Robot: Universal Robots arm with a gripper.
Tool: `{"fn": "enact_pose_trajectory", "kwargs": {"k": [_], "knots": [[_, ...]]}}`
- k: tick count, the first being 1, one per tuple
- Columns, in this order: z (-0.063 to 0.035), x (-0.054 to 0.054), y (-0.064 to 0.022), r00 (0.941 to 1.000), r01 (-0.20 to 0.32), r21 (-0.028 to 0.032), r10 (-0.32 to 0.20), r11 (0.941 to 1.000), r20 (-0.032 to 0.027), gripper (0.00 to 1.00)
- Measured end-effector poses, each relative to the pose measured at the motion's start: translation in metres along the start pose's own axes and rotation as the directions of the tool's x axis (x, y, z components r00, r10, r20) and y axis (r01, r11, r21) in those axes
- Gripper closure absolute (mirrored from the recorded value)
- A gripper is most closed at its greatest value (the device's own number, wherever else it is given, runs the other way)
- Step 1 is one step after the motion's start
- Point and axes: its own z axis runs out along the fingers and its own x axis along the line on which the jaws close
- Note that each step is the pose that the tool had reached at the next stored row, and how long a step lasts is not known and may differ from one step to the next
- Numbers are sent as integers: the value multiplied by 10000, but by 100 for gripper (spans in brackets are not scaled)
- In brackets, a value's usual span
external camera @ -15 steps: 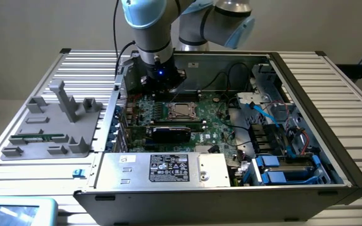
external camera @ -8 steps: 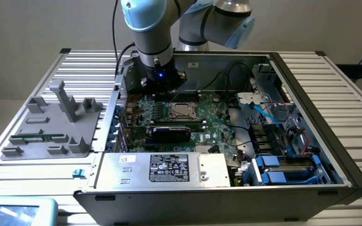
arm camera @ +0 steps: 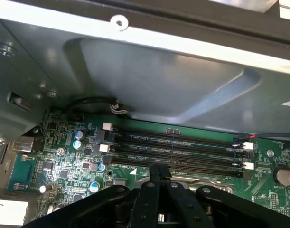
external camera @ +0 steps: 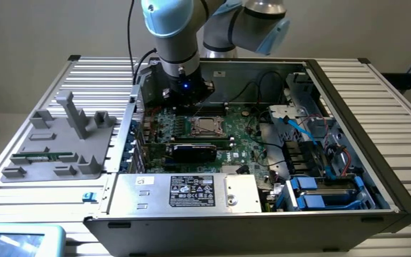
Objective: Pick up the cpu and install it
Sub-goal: 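Install the first cpu locking lever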
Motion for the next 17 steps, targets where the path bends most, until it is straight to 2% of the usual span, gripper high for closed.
{"fn": "enact_pose_trajectory", "kwargs": {"k": [2,5,17], "knots": [[3,-9,-2,10000,-3,-29,3,10000,5,91],[16,-44,-10,10000,-3,-40,3,10000,6,91],[73,-61,10,10000,8,-43,-8,10000,5,91]]}}
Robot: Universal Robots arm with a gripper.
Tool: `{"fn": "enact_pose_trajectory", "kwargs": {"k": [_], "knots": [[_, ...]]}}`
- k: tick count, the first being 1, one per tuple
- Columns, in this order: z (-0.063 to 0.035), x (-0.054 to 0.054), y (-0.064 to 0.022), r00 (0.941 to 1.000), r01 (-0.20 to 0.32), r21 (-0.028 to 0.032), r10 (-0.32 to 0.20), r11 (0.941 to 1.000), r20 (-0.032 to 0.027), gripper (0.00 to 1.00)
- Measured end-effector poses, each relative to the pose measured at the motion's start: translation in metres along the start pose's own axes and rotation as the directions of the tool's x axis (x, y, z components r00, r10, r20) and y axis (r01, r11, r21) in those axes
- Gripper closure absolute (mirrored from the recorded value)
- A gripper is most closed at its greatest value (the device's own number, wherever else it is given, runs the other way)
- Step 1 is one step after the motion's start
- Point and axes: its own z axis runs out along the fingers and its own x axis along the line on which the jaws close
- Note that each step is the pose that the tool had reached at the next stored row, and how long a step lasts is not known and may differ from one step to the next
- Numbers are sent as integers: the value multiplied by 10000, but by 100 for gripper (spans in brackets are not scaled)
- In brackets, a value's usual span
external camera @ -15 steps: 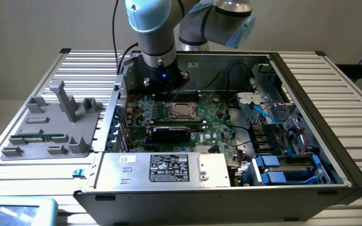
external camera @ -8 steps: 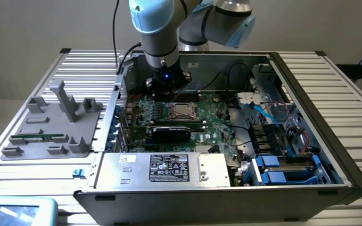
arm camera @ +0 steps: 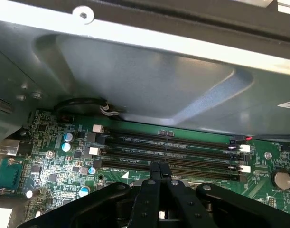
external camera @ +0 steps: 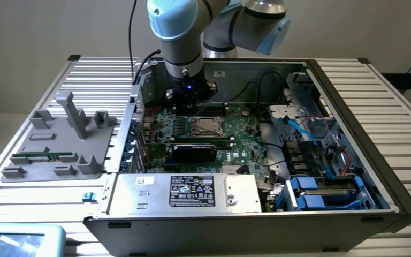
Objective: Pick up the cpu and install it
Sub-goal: 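Install the first cpu locking lever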
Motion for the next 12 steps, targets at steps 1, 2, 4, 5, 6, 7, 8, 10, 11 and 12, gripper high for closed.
{"fn": "enact_pose_trajectory", "kwargs": {"k": [1,2,4,5,6,7,8,10,11,12], "knots": [[0,0,0,10000,0,1,0,10000,0,91],[0,0,0,10000,0,0,0,10000,0,91],[7,2,-10,10000,-1,-3,1,10000,2,91],[10,4,-14,10000,-2,-3,2,10000,2,91],[10,4,-15,10000,-2,-3,2,10000,3,91],[13,5,-17,10000,-3,-2,3,10000,2,91],[18,5,-19,10000,-1,-7,1,10000,5,91],[23,6,-21,10000,-2,-10,2,10000,4,91],[32,7,-24,10000,-2,-19,2,10000,9,91],[34,8,-26,10000,-2,-21,2,10000,9,91]]}}
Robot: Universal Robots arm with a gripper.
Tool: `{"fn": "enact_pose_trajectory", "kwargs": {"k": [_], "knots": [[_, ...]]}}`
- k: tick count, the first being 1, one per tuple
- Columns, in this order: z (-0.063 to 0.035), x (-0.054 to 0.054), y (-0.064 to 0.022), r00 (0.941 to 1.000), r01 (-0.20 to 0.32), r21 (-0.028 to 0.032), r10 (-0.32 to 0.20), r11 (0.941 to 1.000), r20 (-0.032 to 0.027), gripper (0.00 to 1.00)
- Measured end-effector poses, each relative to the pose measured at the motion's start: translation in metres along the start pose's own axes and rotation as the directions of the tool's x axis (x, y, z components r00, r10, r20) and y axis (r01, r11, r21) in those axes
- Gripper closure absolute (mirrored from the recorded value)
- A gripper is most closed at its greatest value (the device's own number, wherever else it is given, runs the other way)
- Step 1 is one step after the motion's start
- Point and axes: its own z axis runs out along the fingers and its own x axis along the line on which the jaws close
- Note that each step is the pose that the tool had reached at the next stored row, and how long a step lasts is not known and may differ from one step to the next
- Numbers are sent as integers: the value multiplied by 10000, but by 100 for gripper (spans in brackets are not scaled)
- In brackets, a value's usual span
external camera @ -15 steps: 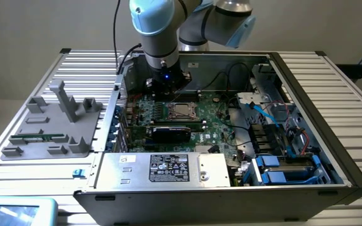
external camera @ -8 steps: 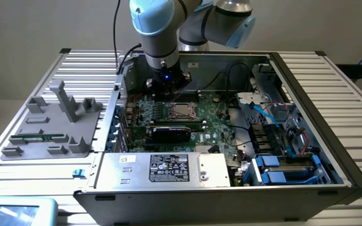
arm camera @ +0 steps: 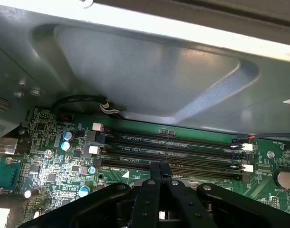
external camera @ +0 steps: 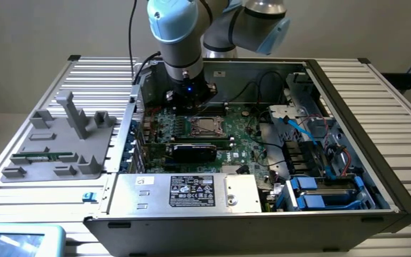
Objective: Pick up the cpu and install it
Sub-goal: 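Install the first cpu locking lever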
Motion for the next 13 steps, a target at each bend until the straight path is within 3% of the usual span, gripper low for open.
{"fn": "enact_pose_trajectory", "kwargs": {"k": [13], "knots": [[29,2,-16,10000,6,-3,-6,10000,-3,91]]}}
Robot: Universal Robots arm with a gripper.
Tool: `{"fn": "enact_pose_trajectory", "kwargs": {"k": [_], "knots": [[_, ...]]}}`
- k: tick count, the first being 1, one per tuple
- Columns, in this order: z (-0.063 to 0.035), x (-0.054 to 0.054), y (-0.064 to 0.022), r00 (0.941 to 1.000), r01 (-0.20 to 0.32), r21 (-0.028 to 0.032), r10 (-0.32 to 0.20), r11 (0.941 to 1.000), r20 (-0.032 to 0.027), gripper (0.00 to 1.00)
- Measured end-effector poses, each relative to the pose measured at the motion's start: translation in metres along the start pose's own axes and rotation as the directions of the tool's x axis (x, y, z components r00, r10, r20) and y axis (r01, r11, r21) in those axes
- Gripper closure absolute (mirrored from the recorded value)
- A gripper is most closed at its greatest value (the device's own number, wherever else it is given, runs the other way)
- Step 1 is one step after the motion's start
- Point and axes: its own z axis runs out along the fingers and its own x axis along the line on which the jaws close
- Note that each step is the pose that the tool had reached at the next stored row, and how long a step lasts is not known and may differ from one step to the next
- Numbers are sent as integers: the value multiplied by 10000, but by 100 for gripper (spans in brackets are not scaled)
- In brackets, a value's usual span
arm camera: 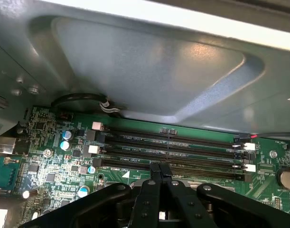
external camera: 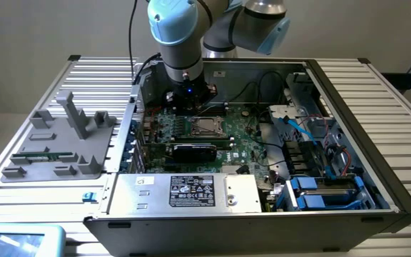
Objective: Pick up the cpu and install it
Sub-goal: 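Install the first cpu locking lever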
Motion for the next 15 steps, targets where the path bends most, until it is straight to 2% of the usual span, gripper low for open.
{"fn": "enact_pose_trajectory", "kwargs": {"k": [15], "knots": [[24,-3,-8,10000,37,-7,-37,10000,-11,91]]}}
